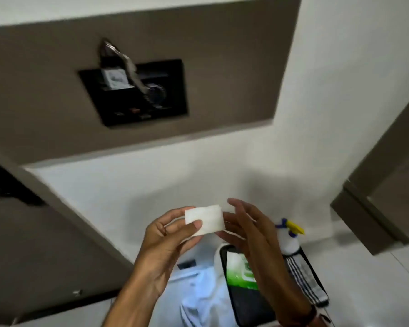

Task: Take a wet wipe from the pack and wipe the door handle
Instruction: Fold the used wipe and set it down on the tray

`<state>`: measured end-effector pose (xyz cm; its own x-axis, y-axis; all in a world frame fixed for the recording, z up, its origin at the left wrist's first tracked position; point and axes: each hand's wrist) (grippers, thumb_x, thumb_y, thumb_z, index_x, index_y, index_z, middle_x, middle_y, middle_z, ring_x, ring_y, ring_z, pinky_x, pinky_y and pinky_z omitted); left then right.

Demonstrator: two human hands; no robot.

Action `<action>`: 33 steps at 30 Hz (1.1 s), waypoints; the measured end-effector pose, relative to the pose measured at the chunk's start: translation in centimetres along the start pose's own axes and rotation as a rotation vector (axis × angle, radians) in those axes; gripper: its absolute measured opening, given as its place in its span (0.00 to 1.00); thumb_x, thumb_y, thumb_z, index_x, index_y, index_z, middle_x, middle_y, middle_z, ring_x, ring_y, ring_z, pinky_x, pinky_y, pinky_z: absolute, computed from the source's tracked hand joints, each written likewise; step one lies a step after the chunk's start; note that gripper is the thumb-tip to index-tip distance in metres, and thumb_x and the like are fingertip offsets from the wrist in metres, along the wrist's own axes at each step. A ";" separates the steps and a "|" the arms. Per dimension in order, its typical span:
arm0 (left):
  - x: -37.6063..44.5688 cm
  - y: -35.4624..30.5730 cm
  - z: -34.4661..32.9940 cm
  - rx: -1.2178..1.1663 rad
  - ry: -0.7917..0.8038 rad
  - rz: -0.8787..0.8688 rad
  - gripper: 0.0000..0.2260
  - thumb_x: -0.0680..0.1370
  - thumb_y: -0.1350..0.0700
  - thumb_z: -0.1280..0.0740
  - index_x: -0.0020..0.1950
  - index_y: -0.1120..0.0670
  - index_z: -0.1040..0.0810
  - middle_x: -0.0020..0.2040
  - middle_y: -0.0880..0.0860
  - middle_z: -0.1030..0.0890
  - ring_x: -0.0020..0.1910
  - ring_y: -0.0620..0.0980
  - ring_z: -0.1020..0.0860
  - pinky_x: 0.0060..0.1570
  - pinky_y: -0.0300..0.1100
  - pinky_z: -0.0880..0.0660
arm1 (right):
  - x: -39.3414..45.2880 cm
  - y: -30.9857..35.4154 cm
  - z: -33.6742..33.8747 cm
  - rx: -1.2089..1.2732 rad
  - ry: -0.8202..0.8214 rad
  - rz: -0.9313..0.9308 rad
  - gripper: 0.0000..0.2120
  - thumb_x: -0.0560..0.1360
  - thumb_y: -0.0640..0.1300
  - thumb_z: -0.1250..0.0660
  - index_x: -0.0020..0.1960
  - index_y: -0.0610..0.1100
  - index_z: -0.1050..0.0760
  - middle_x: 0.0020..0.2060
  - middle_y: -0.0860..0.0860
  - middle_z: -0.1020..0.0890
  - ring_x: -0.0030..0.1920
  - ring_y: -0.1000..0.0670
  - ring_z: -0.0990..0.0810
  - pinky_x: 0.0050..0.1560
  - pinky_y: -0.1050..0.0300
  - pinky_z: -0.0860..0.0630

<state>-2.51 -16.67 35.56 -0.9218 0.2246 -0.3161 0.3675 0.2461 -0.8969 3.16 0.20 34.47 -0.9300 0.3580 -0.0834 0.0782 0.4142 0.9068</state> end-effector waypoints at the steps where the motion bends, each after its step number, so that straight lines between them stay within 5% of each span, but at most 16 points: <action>1: 0.3 1.6 -1.6 0.014 -0.018 0.014 0.18 0.66 0.64 0.23 0.55 0.60 0.15 0.50 0.61 0.11 0.48 0.54 0.12 0.44 0.40 0.14 | 0.3 0.1 1.9 0.001 -0.006 -0.043 0.12 0.70 0.50 0.27 0.51 0.47 0.14 0.45 0.43 0.11 0.46 0.48 0.12 0.42 0.60 0.17; 3: 0.9 4.6 -4.0 0.008 -0.031 0.039 0.17 0.66 0.64 0.23 0.55 0.63 0.16 0.49 0.62 0.11 0.47 0.54 0.12 0.46 0.40 0.14 | 1.0 0.1 5.0 -0.046 -0.047 -0.046 0.05 0.68 0.42 0.23 0.44 0.45 0.13 0.40 0.45 0.11 0.41 0.50 0.12 0.41 0.59 0.16; 6: 2.5 9.5 -6.6 -0.014 -0.054 0.089 0.13 0.69 0.66 0.24 0.53 0.64 0.16 0.47 0.60 0.11 0.45 0.53 0.12 0.45 0.39 0.14 | 2.4 -1.7 9.9 -0.147 -0.116 -0.060 0.07 0.70 0.32 0.23 0.44 0.42 0.15 0.38 0.45 0.12 0.39 0.50 0.14 0.42 0.59 0.16; 13: 6.9 25.2 -7.1 0.081 -0.154 0.309 0.06 0.75 0.69 0.25 0.42 0.59 0.15 0.37 0.50 0.13 0.43 0.48 0.13 0.48 0.41 0.14 | 5.2 -12.5 21.6 -0.404 -0.191 -0.278 0.07 0.71 0.31 0.24 0.48 0.36 0.16 0.40 0.44 0.12 0.40 0.54 0.13 0.39 0.62 0.17; 18: 9.2 37.8 -5.2 0.219 -0.250 0.400 0.08 0.72 0.70 0.22 0.41 0.59 0.17 0.31 0.48 0.15 0.35 0.46 0.15 0.36 0.36 0.15 | 4.3 -22.7 29.1 -0.572 -0.222 -0.451 0.07 0.69 0.30 0.23 0.47 0.34 0.16 0.42 0.37 0.12 0.40 0.48 0.14 0.42 0.58 0.18; 23: 9.4 46.9 -3.6 0.444 -0.318 0.397 0.09 0.69 0.69 0.19 0.40 0.59 0.16 0.35 0.56 0.14 0.37 0.55 0.15 0.47 0.56 0.13 | 2.7 -30.3 34.0 -0.715 -0.238 -0.569 0.07 0.67 0.33 0.21 0.44 0.38 0.15 0.39 0.41 0.12 0.39 0.46 0.14 0.47 0.52 0.17; 29: 9.3 51.2 -3.7 0.824 -0.291 0.159 0.14 0.69 0.60 0.16 0.48 0.61 0.18 0.41 0.56 0.16 0.40 0.57 0.17 0.43 0.58 0.16 | 2.1 -34.4 35.9 -0.946 -0.152 -0.447 0.07 0.70 0.40 0.21 0.47 0.44 0.16 0.40 0.53 0.13 0.39 0.58 0.15 0.46 0.64 0.16; 33: 8.3 49.8 -3.5 1.353 -0.274 -0.268 0.19 0.78 0.48 0.23 0.60 0.60 0.19 0.53 0.59 0.18 0.51 0.57 0.18 0.43 0.48 0.18 | 1.0 -33.9 35.4 -1.411 -0.008 -0.072 0.14 0.78 0.41 0.30 0.63 0.40 0.21 0.57 0.44 0.17 0.57 0.47 0.18 0.58 0.53 0.18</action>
<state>8.55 0.76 -10.70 -0.9960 0.0893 0.0010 -0.0784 -0.8692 -0.4882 12.27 16.19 -10.96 -0.9142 0.3787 -0.1442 -0.3928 -0.7405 0.5453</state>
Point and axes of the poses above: each hand's wrist, its own x-axis towards the middle knuckle, its own z-axis out of the back of the hand, y = z × x
